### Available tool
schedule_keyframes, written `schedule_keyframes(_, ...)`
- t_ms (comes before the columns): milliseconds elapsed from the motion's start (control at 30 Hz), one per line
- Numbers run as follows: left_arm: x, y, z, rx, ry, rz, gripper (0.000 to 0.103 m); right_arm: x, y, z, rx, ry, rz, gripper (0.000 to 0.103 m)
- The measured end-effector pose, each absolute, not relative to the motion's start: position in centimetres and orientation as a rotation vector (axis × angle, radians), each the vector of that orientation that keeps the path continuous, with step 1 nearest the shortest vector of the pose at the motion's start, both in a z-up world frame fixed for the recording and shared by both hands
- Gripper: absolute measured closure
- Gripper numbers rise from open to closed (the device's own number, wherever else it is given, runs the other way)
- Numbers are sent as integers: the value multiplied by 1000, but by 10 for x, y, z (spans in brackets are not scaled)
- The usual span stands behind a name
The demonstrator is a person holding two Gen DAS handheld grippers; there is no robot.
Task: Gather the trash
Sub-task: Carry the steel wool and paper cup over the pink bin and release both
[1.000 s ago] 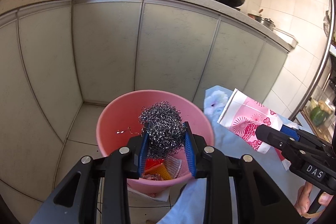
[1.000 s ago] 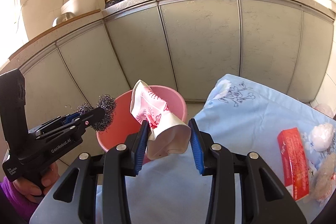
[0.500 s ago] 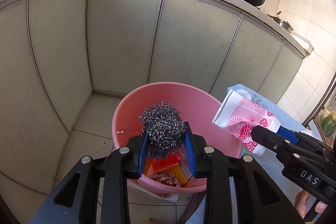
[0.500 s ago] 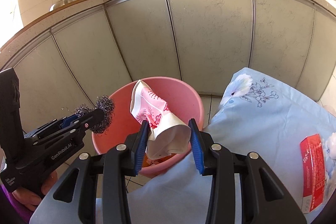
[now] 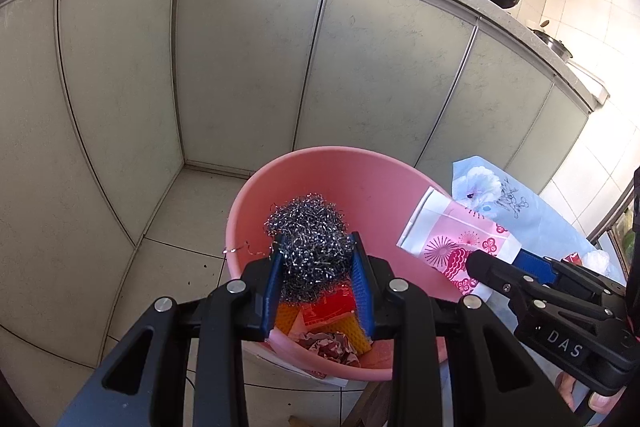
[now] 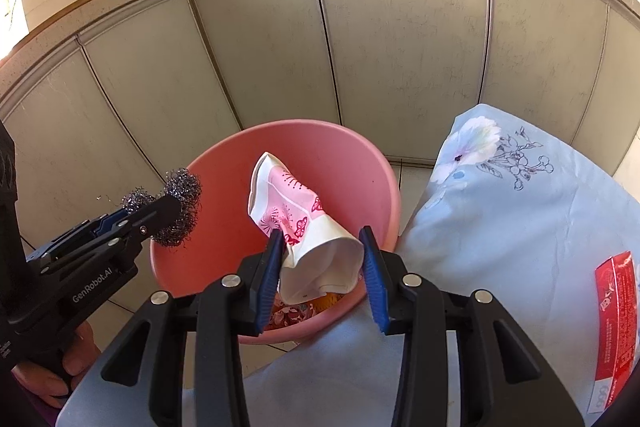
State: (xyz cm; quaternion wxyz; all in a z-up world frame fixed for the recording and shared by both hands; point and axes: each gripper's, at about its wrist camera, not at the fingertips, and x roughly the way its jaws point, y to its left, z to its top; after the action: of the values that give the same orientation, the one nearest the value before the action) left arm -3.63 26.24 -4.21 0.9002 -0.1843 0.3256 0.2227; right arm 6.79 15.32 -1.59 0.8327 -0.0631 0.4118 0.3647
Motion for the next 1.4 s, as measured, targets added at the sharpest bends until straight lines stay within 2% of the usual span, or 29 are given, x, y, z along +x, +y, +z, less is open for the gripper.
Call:
schedule_keyframes(767,-26,262,-62,-406,723,454,69,72,167,-25,-130,884,758,64)
schedule_keyframes(1067,-23,262,-63,-416,739,450,60,75,166,-30,-94,914,770,64)
schedule_keyframes(1400,-24,259,-56,-404,737,452,59,75,157,-27,-79,916,777,64)
